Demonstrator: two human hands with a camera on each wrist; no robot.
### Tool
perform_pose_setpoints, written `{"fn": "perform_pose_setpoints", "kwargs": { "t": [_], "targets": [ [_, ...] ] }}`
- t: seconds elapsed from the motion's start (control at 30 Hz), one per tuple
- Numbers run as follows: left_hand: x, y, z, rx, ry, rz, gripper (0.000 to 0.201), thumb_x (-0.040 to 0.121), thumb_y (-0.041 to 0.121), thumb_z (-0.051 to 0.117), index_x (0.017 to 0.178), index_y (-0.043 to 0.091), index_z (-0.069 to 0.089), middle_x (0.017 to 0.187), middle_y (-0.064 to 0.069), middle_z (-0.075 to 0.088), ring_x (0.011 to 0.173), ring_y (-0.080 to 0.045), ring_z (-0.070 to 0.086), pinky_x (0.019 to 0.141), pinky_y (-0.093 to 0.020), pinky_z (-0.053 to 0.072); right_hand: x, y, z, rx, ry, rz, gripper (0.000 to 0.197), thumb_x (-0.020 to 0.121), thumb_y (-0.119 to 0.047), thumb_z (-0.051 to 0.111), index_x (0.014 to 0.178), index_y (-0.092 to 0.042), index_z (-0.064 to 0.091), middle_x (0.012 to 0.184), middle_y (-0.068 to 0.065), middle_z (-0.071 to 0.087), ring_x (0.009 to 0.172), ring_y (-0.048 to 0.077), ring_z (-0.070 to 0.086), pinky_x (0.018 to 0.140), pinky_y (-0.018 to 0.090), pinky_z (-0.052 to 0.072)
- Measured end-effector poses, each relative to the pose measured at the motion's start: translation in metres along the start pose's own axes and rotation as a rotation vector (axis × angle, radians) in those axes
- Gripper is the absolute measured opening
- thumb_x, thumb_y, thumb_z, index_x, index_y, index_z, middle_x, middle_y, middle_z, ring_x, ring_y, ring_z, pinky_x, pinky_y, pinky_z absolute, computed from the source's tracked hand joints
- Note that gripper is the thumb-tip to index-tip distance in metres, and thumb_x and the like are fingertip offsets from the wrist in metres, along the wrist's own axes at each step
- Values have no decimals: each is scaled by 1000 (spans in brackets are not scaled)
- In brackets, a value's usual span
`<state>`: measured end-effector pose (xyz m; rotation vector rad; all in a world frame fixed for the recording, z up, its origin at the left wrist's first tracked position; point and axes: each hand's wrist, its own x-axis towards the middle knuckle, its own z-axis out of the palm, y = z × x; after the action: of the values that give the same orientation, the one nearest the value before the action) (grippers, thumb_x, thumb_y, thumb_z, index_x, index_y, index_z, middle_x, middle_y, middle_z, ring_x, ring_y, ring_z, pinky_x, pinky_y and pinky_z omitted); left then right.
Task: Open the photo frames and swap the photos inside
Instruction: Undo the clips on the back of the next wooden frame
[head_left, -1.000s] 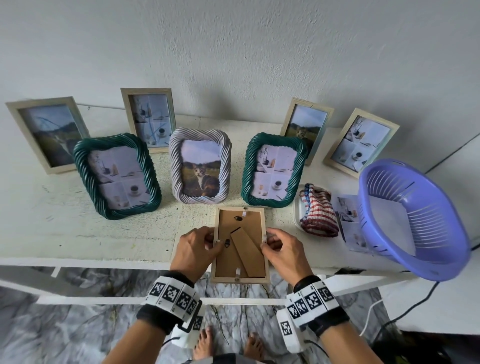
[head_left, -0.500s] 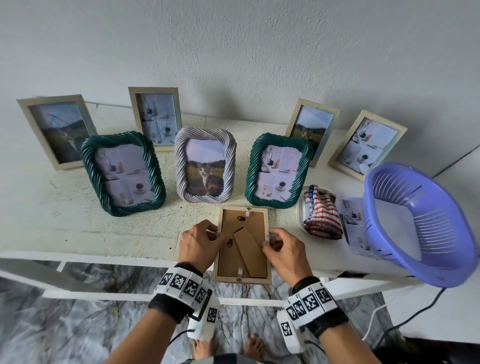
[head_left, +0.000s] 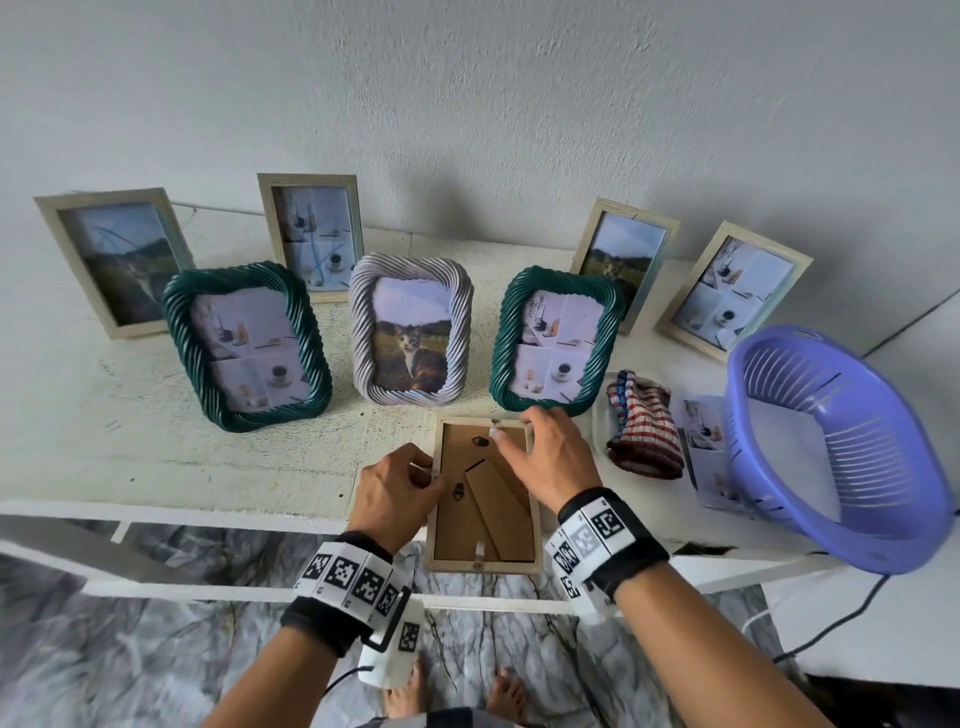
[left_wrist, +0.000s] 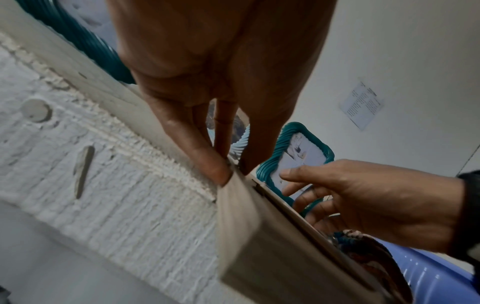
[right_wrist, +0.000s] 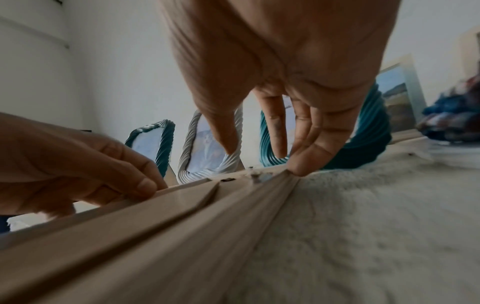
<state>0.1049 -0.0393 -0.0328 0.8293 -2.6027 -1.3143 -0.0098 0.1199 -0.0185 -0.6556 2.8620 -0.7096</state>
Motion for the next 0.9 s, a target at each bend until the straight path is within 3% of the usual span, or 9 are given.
{"fn": "perform_pose_setpoints", "kwargs": {
  "t": [0.07, 0.17, 0.3, 0.47, 0.63, 0.77, 0.9],
  "targets": [
    [-2, -2, -1, -18, -4, 12, 11, 82, 22, 72, 85, 13, 67, 69, 9, 68, 59, -11, 68, 54, -25, 58, 9, -4, 2, -44, -35, 20, 48, 88, -56, 56, 108, -12, 58, 102, 7, 55, 89, 22, 56, 73, 31, 45],
    [-4, -3, -2, 7, -6, 25, 11, 82, 23, 73, 84, 15, 66, 67, 10, 67, 59, -9, 67, 56, -24, 57, 15, -9, 3, -112, -55, 37, 52, 84, -62, 59, 102, -13, 58, 100, 6, 55, 88, 23, 56, 70, 30, 44],
    [-4, -5, -1, -6, -4, 14, 11, 82, 24, 73, 85, 15, 67, 68, 10, 68, 62, -12, 68, 61, -29, 59, 16, -11, 5, -159, -62, 41, 43, 83, -56, 62, 100, -17, 54, 100, 5, 53, 84, 24, 56, 66, 30, 42],
    [-5, -5, -2, -3, -3, 20, 10, 82, 23, 73, 86, 15, 68, 67, 11, 65, 63, -9, 67, 53, -14, 53, 18, -12, 5, -217, -48, 6, 32, 84, -45, 62, 91, -15, 54, 95, 7, 53, 76, 25, 58, 62, 30, 47],
    [-3, -7, 0, 23, 7, 42, 12, 82, 24, 73, 87, 14, 68, 72, 5, 70, 67, -15, 67, 67, -30, 58, 29, -6, -1, -243, -76, -67, 32, 87, -37, 65, 73, -10, 57, 77, 9, 59, 69, 27, 61, 63, 34, 52],
    [-2, -9, 1, 15, -1, 39, 12, 82, 25, 72, 86, 15, 67, 73, 4, 71, 66, -16, 67, 67, -34, 58, 39, -6, -3, -275, -109, -129, 27, 89, -32, 67, 80, -7, 64, 81, 12, 63, 76, 29, 64, 70, 37, 55],
    [-1, -11, 2, -1, -8, 44, 13, 82, 24, 72, 87, 14, 67, 72, 4, 70, 67, -16, 68, 66, -37, 59, 38, -4, -1, -319, -102, -178, 26, 91, -28, 65, 77, -7, 61, 78, 13, 63, 75, 31, 65, 68, 39, 55]
  ]
}}
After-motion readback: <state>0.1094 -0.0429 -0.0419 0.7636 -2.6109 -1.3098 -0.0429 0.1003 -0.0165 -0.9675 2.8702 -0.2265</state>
